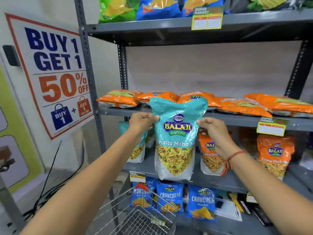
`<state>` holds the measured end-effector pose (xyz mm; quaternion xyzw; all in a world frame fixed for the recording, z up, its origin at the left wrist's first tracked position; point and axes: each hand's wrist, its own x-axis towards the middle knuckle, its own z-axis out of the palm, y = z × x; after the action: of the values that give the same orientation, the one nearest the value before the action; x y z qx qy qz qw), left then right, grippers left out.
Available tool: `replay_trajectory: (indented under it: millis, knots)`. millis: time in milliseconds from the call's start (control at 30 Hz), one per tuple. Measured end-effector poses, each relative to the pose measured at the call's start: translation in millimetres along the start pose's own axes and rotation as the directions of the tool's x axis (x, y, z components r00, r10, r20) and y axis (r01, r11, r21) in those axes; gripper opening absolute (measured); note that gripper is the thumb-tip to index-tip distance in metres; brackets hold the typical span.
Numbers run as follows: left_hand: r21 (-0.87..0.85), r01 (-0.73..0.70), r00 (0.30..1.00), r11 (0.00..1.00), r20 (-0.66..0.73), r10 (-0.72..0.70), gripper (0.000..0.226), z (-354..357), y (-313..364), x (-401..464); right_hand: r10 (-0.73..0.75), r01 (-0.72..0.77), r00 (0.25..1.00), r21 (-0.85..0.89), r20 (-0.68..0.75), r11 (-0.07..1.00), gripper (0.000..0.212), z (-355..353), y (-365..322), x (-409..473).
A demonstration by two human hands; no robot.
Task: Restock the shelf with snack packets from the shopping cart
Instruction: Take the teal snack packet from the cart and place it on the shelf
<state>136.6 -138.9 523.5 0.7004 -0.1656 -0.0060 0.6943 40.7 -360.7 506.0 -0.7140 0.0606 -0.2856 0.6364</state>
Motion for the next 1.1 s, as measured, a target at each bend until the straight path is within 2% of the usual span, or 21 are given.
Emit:
replay_trajectory:
  millis: [233,367,533,733,867,1100]
  knots:
    - [0.016,0.083,0.996,0.996,0.04,-0.084,0.013,11.7,-51.2,16.9,0.091,-0.091,0.996,-0.073,0.004,0.993,0.014,-6.2,49.0,14.1]
    - [0.009,0.161,0.987,0.987,0.006,-0.161,0.013,20.3,-94.6,41.8,0.15,-0.149,0.989,-0.108,0.002,0.983,0.016,0.7,93.7,33.0]
    - [0.013,0.214,0.975,0.977,-0.066,-0.213,0.028,35.5,-139.0,78.9,0.175,-0.178,0.983,-0.07,-0.048,0.982,0.02,13.2,136.2,61.2]
    - [0.008,0.231,0.963,0.973,-0.143,-0.228,0.023,55.1,-176.9,132.1,0.184,-0.198,0.976,-0.12,-0.114,0.973,0.014,20.3,180.2,107.8]
    - [0.01,0.2,0.966,0.98,-0.168,-0.195,0.008,66.6,-194.9,159.9,0.174,-0.196,0.974,-0.153,-0.148,0.969,0.012,22.0,209.5,135.0]
    - [0.034,0.242,0.959,0.97,-0.164,-0.233,0.009,78.4,-235.5,187.4,0.231,-0.255,0.96,-0.155,-0.157,0.955,0.008,19.4,252.0,154.6]
